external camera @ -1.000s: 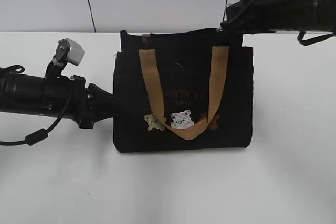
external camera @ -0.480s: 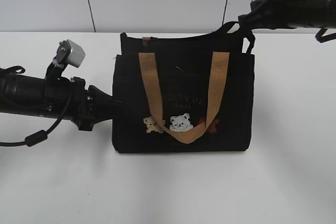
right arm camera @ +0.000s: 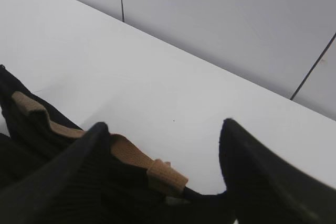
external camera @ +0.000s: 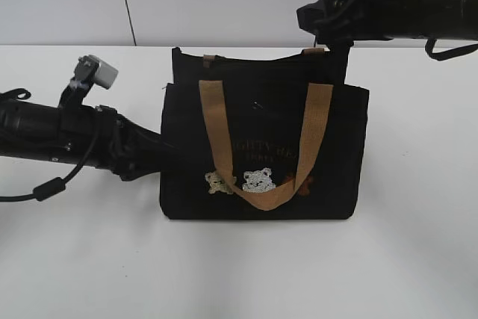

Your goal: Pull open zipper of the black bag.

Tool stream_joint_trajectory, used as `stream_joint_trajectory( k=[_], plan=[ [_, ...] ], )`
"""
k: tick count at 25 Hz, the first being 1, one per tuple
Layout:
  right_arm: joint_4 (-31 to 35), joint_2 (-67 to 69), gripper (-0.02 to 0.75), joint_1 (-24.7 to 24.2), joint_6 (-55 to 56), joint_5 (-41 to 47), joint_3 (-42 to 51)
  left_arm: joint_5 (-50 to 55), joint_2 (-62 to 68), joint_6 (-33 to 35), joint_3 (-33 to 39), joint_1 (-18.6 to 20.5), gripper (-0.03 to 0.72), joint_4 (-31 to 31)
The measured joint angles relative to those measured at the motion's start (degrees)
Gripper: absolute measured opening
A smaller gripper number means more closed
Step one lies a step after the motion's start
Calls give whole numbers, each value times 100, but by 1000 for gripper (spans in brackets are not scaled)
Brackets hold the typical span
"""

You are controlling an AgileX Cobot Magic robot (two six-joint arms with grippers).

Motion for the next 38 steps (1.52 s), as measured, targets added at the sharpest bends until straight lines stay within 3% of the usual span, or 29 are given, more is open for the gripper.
stream_joint_trajectory(
  k=[5, 15, 18, 27, 33, 38],
  plan=[
    [16, -192, 566, 0, 0, 167, 0, -626, -602, -615, 0, 0, 517, 48],
    [-192, -471, 568, 0, 158, 1442, 335, -1323, -1656, -1738, 6, 0, 519, 877],
    [-947, -471, 568, 0, 690, 2014, 478, -1325, -1798, -2014, 6, 0, 519, 1047],
    [-4940, -471, 569, 0, 4294, 2603, 496, -1526, -2279, -3510, 16, 0, 519, 2136],
    [-6695, -531, 569, 0, 6122, 2957, 508, -1523, -2767, -5137, 20, 0, 519, 3691],
    [-7591, -903, 569, 0, 7171, 3050, 514, -1346, -3434, -6598, 20, 0, 519, 5124]
  ],
)
